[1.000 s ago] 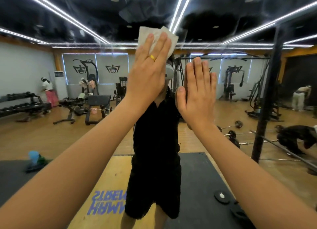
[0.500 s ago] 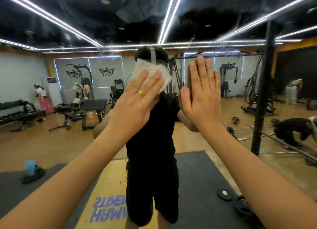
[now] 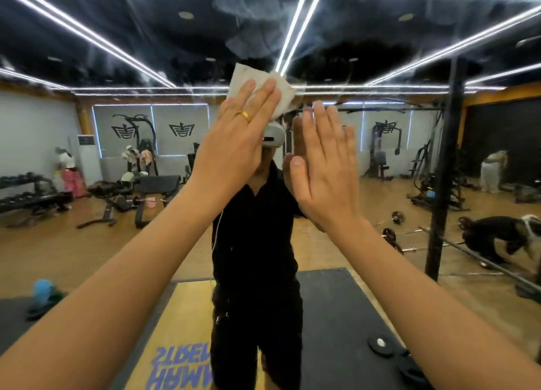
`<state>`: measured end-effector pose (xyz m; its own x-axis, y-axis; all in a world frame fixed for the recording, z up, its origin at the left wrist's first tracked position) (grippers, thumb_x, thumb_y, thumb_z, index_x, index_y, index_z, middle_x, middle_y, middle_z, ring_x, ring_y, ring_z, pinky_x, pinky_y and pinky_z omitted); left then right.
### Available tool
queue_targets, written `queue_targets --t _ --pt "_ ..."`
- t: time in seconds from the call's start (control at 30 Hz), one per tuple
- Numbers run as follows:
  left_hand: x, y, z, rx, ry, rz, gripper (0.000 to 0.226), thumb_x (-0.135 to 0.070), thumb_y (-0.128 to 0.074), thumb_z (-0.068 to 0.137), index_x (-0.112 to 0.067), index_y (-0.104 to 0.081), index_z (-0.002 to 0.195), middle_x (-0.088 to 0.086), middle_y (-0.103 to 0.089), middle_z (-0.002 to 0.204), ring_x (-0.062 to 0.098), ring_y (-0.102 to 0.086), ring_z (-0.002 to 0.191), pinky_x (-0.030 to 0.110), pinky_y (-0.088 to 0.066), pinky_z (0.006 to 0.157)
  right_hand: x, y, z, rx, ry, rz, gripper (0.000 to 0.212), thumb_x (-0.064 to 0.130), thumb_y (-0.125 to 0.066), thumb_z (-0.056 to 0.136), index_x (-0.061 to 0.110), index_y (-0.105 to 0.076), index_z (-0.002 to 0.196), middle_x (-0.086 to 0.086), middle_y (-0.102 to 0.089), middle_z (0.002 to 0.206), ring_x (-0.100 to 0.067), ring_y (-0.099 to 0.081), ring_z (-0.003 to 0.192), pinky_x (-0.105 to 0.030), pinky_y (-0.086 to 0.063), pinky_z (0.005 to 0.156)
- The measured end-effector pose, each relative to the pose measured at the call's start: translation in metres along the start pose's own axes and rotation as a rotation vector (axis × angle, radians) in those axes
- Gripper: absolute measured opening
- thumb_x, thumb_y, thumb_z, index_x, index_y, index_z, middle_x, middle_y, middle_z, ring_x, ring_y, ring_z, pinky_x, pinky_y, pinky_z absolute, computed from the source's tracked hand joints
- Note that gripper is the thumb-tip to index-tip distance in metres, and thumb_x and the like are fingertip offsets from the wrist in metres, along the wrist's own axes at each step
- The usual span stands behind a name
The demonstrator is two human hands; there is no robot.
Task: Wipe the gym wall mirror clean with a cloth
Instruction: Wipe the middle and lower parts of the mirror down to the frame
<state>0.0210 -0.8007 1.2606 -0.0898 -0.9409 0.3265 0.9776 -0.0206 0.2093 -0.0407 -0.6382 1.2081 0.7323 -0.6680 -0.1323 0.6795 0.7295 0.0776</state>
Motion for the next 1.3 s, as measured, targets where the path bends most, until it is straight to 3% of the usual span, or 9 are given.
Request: queue_targets --t 0.13,0.23,0.33,0.5,0.67,0.97,1.03,1.17,1.3 --pt "0.036 0.029 -0.016 -0.1 0.268 -0.03 0.053 -0.012 -0.043 0.109 -0.012 -0.032 0.161 0.003 -0.03 0.168 0.032 -0.023 0.155 0.047 -0.031 0.122 0.015 -0.022 0.009 0.068 0.033 -0.056 0.065 0.03 -0.041 0.103 0.006 -0.027 0.162 -0.016 -0.019 0.17 -0.031 -0.012 0.159 -0.054 -0.009 0.128" --pt "0.035 0.035 -0.011 -0.12 0.347 -0.039 0.053 -0.017 -0.037 0.109 -0.015 -0.031 0.162 0.002 -0.028 0.169 0.031 -0.018 0.157 0.045 -0.027 0.125 0.015 -0.028 0.006 0.062 0.027 -0.133 0.066 0.032 -0.041 0.103 0.008 -0.024 0.163 -0.016 -0.017 0.17 -0.032 -0.011 0.159 -0.054 -0.011 0.128" --pt "0.023 0.027 0.012 -0.094 0.283 -0.051 0.052 -0.016 -0.038 0.109 -0.013 -0.033 0.161 0.002 -0.028 0.169 0.033 -0.019 0.157 0.035 -0.019 0.12 0.017 -0.029 0.008 0.05 0.031 -0.133 0.066 0.032 -0.041 0.104 0.008 -0.024 0.163 -0.016 -0.018 0.17 -0.032 -0.012 0.159 -0.054 -0.011 0.128" --pt "-0.01 0.008 0.051 0.013 -0.005 -0.052 0.051 -0.01 -0.046 0.104 -0.007 -0.044 0.155 0.009 -0.04 0.163 0.04 -0.03 0.151 0.053 -0.035 0.117 0.015 -0.029 0.005 0.044 0.019 -0.13 0.065 0.031 -0.043 0.103 0.006 -0.029 0.161 -0.017 -0.021 0.169 -0.032 -0.014 0.158 -0.053 -0.012 0.128" --pt "-0.003 0.008 0.051 0.125 -0.218 -0.015 0.054 -0.008 -0.049 0.102 -0.006 -0.043 0.155 0.01 -0.041 0.162 0.038 -0.033 0.151 0.051 -0.032 0.119 0.016 -0.028 0.006 0.041 0.001 -0.08 0.064 0.03 -0.045 0.103 0.006 -0.03 0.16 -0.016 -0.022 0.169 -0.031 -0.014 0.158 -0.053 -0.012 0.128" --pt "0.02 0.025 -0.047 -0.042 0.201 -0.073 0.05 -0.011 -0.043 0.11 -0.01 -0.036 0.159 0.001 -0.029 0.168 0.029 -0.02 0.157 0.035 -0.021 0.126 0.015 -0.026 0.003 0.036 0.03 -0.106 0.064 0.031 -0.041 0.104 0.007 -0.026 0.162 -0.016 -0.02 0.17 -0.032 -0.013 0.159 -0.05 -0.007 0.129" --pt "0.013 0.02 -0.059 -0.049 0.208 -0.054 0.05 -0.01 -0.044 0.109 -0.007 -0.037 0.159 0.005 -0.029 0.168 0.03 -0.019 0.157 0.035 -0.015 0.128 0.014 -0.026 0.003 0.037 0.028 -0.101 0.064 0.031 -0.041 0.104 0.007 -0.026 0.162 -0.016 -0.019 0.17 -0.031 -0.013 0.159 -0.05 -0.007 0.129" --pt "0.017 0.018 -0.02 -0.035 0.129 -0.039 0.05 -0.011 -0.044 0.109 -0.005 -0.037 0.158 0.01 -0.032 0.167 0.033 -0.021 0.156 0.047 -0.024 0.126 0.013 -0.028 0.004 0.025 0.024 -0.1 0.064 0.03 -0.043 0.104 0.007 -0.027 0.162 -0.015 -0.02 0.17 -0.032 -0.013 0.159 -0.053 -0.011 0.128" --pt "0.016 0.018 -0.004 -0.054 0.154 -0.052 0.052 -0.01 -0.043 0.108 -0.006 -0.034 0.159 0.01 -0.03 0.168 0.031 -0.02 0.156 0.048 -0.025 0.126 0.014 -0.028 0.003 0.028 0.016 -0.081 0.064 0.029 -0.045 0.104 0.007 -0.028 0.162 -0.015 -0.021 0.17 -0.031 -0.013 0.159 -0.054 -0.011 0.128"
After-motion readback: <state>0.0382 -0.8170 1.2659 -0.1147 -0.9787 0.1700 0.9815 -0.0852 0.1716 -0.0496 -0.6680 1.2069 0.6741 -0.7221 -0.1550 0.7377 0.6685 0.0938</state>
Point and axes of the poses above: each hand's wrist, its own z-axis towards the middle knuckle, its own y-axis out of the back of the hand, x = y × z, the point moved 2 cm from there along z, towards the middle knuckle
